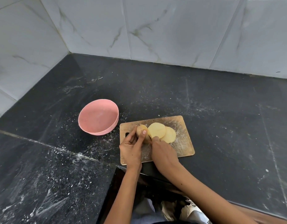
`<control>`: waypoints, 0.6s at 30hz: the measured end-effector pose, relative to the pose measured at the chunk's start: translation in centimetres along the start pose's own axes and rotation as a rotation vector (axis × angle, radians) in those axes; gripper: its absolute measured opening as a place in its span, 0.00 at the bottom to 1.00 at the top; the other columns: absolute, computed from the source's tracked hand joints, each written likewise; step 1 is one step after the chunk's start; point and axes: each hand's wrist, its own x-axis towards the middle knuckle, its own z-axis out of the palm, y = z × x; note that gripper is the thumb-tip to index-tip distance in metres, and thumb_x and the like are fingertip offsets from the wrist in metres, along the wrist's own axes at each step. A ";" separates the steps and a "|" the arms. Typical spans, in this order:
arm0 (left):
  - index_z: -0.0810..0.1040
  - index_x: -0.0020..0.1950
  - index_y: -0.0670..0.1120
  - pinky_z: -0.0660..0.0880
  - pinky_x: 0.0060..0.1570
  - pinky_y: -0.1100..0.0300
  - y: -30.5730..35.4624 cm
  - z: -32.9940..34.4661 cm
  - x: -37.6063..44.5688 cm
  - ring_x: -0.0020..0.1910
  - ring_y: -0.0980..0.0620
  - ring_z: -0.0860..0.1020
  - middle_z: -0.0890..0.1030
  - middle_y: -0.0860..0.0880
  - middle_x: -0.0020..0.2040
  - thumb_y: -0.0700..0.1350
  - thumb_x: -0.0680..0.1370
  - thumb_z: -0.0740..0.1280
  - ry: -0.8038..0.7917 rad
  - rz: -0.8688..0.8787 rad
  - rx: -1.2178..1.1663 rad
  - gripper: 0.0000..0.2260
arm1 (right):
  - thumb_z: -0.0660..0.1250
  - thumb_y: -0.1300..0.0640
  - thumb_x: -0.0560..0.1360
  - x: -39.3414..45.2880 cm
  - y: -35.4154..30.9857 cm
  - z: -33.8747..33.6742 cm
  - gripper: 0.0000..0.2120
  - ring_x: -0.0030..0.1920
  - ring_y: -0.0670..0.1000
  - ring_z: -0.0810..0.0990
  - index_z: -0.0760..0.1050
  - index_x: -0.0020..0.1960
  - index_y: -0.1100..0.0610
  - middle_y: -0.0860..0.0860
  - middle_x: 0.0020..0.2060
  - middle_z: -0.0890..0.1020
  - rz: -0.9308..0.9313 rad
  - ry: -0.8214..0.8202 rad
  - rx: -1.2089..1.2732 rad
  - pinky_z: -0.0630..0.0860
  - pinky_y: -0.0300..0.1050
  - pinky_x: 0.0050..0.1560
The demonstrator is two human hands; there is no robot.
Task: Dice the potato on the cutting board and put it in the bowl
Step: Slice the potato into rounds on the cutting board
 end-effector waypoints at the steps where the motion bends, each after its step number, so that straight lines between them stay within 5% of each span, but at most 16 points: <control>1: 0.77 0.63 0.34 0.74 0.61 0.39 0.0 0.0 0.0 0.57 0.48 0.81 0.84 0.46 0.55 0.41 0.66 0.75 0.000 0.002 0.001 0.26 | 0.49 0.63 0.82 -0.3 0.2 0.1 0.09 0.52 0.58 0.79 0.65 0.58 0.59 0.57 0.52 0.79 0.001 0.002 -0.017 0.67 0.47 0.42; 18: 0.78 0.61 0.37 0.74 0.60 0.39 -0.5 0.0 0.1 0.57 0.47 0.81 0.83 0.44 0.56 0.42 0.66 0.75 0.039 0.005 -0.012 0.25 | 0.48 0.65 0.81 1.4 0.0 -0.2 0.10 0.50 0.60 0.79 0.66 0.57 0.61 0.58 0.51 0.79 -0.076 -0.036 -0.055 0.66 0.47 0.41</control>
